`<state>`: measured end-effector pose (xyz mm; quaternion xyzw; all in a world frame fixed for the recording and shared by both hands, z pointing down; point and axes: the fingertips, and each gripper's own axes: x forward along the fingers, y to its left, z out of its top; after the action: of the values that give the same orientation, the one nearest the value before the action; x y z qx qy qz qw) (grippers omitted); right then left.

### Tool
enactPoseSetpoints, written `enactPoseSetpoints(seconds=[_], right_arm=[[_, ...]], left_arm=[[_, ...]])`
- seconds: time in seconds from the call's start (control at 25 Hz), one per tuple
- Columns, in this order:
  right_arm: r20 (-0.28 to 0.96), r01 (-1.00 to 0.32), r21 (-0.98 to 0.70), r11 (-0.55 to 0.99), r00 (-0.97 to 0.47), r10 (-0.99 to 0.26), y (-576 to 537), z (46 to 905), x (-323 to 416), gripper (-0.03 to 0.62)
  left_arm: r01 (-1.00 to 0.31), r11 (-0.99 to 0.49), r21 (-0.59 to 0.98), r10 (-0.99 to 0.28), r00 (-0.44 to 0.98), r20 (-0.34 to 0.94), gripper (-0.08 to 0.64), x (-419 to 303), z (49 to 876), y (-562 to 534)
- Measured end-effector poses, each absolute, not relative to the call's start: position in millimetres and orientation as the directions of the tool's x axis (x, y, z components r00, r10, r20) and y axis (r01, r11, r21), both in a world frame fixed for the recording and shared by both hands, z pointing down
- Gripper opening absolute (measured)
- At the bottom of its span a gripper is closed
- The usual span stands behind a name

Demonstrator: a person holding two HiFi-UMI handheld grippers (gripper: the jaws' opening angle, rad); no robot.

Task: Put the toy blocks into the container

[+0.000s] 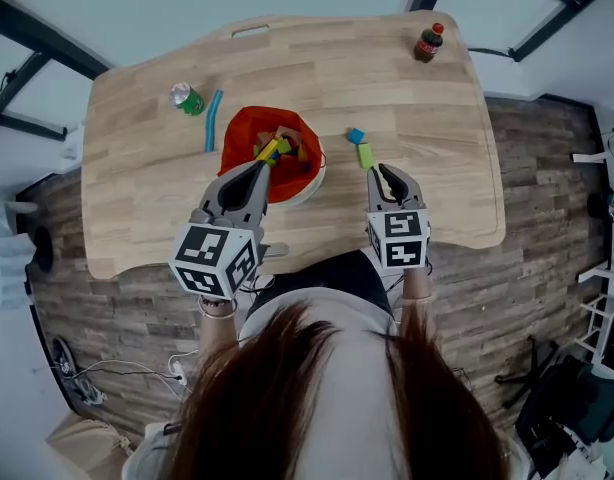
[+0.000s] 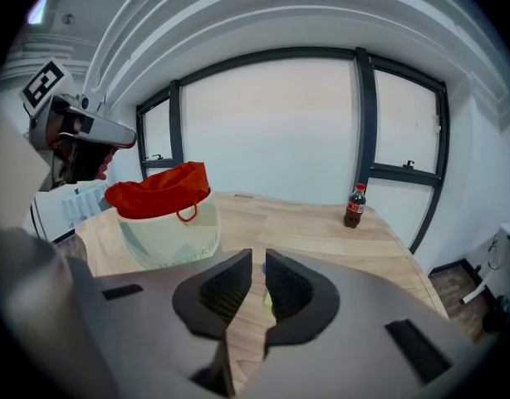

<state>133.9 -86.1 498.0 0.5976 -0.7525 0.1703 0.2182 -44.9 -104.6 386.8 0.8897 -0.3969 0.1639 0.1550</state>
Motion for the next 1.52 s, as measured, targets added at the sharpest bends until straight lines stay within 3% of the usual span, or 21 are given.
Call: enactPoseSetpoints(seconds=[1.32, 1.52], right_arm=[[0.654, -0.981, -0.045, 0.19, -0.173, -0.736, -115.9, 575.4, 144.7, 0.051], [0.673, -0.981, -0.061, 0.187, -0.178, -0.718, -120.7, 585.4, 145.8, 0.086]], left_arm=[[-0.76, -0.625, 0.177, -0.615, 0.62, 0.488, 0.009, -41.0, 410.6, -143.6], [-0.755, -0.629, 0.186, -0.601, 0.623, 0.5, 0.009, -38.6, 413.8, -147.2]])
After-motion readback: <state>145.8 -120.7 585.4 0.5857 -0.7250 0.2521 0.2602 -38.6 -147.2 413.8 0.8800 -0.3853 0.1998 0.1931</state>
